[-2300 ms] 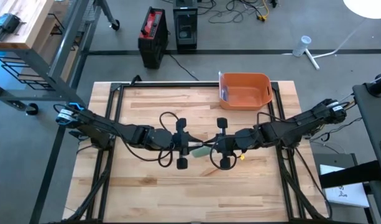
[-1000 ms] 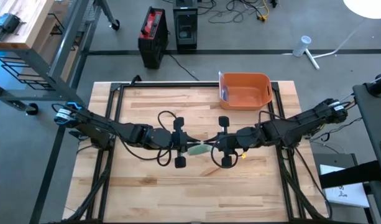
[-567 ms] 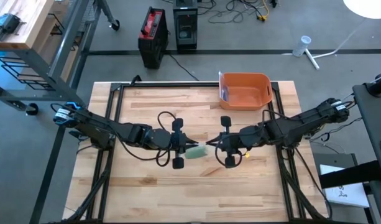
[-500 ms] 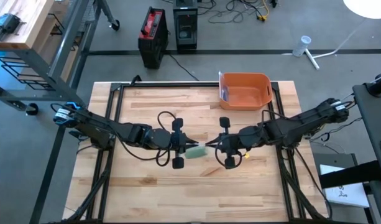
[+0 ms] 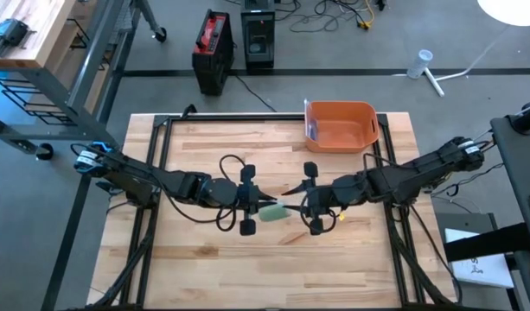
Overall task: Roll bandage
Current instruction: Close the transparent zip bag
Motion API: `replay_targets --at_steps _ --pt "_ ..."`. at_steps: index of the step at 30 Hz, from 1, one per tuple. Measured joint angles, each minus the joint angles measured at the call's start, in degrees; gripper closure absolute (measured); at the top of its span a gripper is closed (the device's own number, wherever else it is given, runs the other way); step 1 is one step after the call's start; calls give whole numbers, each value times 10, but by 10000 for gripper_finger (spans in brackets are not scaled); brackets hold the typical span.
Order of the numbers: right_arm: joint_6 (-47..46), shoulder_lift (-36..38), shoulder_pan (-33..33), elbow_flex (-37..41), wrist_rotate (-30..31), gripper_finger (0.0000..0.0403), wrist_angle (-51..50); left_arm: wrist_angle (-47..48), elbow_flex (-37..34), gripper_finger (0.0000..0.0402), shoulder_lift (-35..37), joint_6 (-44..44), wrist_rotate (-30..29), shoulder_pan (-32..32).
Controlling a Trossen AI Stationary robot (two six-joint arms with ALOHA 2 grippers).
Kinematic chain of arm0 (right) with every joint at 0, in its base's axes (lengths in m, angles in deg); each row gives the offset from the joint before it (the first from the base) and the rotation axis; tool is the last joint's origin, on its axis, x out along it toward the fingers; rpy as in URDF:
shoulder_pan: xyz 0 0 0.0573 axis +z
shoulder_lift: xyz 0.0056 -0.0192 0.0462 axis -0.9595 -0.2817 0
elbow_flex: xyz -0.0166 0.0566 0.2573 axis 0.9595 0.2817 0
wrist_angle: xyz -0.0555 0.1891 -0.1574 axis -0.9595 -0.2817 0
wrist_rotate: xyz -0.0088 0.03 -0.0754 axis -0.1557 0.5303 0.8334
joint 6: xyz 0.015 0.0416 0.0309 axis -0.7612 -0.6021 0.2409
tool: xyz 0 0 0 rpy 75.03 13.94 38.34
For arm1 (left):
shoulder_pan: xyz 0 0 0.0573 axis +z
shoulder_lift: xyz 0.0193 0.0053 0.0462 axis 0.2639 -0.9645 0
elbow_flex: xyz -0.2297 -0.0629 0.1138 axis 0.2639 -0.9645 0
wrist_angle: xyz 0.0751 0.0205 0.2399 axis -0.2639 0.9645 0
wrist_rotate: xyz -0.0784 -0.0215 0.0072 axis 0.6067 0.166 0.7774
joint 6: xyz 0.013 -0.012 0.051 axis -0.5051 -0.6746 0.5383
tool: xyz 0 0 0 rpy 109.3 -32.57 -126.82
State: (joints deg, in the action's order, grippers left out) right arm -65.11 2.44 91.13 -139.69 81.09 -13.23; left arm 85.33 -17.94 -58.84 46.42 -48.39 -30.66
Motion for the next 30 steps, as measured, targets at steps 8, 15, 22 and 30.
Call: replay_targets --at_steps 8,15,22,30 --pt "0 -35 -7 0 2 303 22 -2 1 390 0 1 0 0" --pt "0 -32 -9 0 2 346 25 -2 1 390 0 4 1 0" --pt "0 -31 -10 0 2 391 19 -5 1 390 0 4 2 0" --pt "1 -28 -10 0 11 401 15 -5 1 390 0 4 1 0"
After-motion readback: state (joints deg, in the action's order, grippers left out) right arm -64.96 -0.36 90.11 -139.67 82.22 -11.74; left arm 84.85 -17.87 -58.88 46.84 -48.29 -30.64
